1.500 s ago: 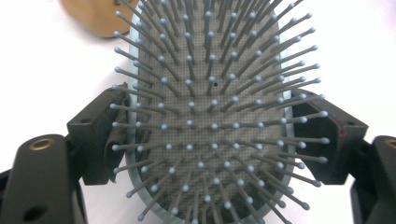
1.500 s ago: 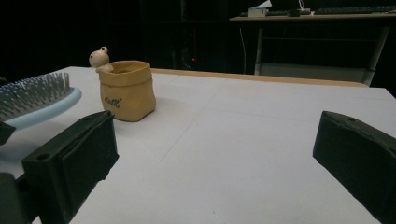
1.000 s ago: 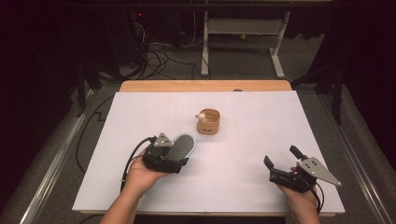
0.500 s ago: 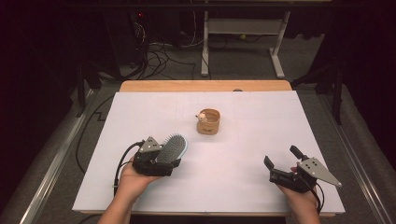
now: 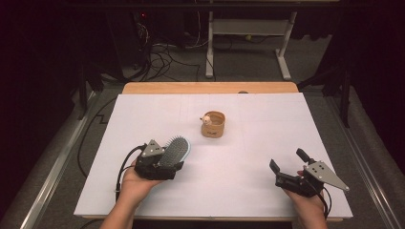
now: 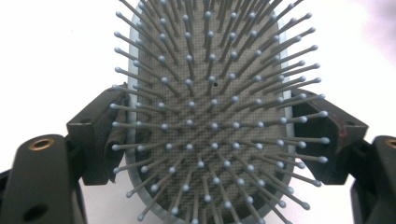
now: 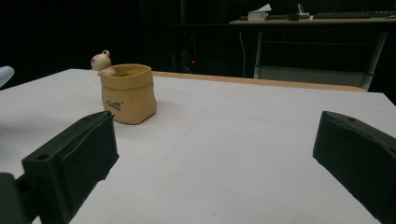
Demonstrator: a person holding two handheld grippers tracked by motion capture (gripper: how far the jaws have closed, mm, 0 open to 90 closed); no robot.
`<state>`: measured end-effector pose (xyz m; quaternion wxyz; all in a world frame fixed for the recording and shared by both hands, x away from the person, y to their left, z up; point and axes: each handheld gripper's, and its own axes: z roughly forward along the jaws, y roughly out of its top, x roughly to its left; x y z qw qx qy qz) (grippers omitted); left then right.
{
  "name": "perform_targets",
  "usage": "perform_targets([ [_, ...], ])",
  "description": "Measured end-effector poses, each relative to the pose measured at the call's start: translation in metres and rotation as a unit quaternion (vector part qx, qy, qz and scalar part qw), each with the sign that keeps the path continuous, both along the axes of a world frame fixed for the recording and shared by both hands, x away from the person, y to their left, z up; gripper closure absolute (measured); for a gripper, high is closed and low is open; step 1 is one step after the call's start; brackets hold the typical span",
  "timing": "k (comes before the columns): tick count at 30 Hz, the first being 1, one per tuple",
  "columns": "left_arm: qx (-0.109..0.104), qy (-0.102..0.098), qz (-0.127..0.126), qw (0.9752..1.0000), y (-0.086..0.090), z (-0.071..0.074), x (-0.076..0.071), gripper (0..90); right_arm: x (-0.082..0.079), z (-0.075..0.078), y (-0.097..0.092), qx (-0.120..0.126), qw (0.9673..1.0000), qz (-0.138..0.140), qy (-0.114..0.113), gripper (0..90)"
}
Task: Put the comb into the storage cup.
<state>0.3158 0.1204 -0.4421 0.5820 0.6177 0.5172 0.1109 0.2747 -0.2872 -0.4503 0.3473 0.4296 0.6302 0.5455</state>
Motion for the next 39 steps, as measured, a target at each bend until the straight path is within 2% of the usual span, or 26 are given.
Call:
perform_targets([
  [14,-0.021,-0.025,-0.001,0.9995,-0.002,0.002,-0.002,20.7,0.000,0.001,0.000,0.000,1.0000,0.001,-0.002,0.3],
  [20,-0.045,-0.040,-0.004,0.9982,-0.003,0.007,-0.005,20.7,0.000,0.000,0.001,-0.002,1.0000,0.002,-0.002,0.4],
  [27,-0.053,-0.057,-0.001,0.9970,-0.007,0.013,-0.004,20.7,0.000,0.000,0.000,-0.001,1.0000,0.002,-0.001,0.4],
  [33,-0.064,-0.079,-0.001,0.9948,-0.011,0.016,-0.003,20.7,0.000,0.000,0.001,-0.003,1.0000,0.006,-0.002,0.3],
  [37,-0.072,-0.102,-0.002,0.9921,-0.014,0.017,-0.003,20.7,0.000,0.000,0.002,-0.004,1.0000,0.007,-0.002,0.4],
  [39,-0.070,-0.107,-0.003,0.9918,-0.016,0.018,-0.003,20.7,0.000,0.000,0.002,-0.005,1.0000,0.007,-0.002,0.3],
])
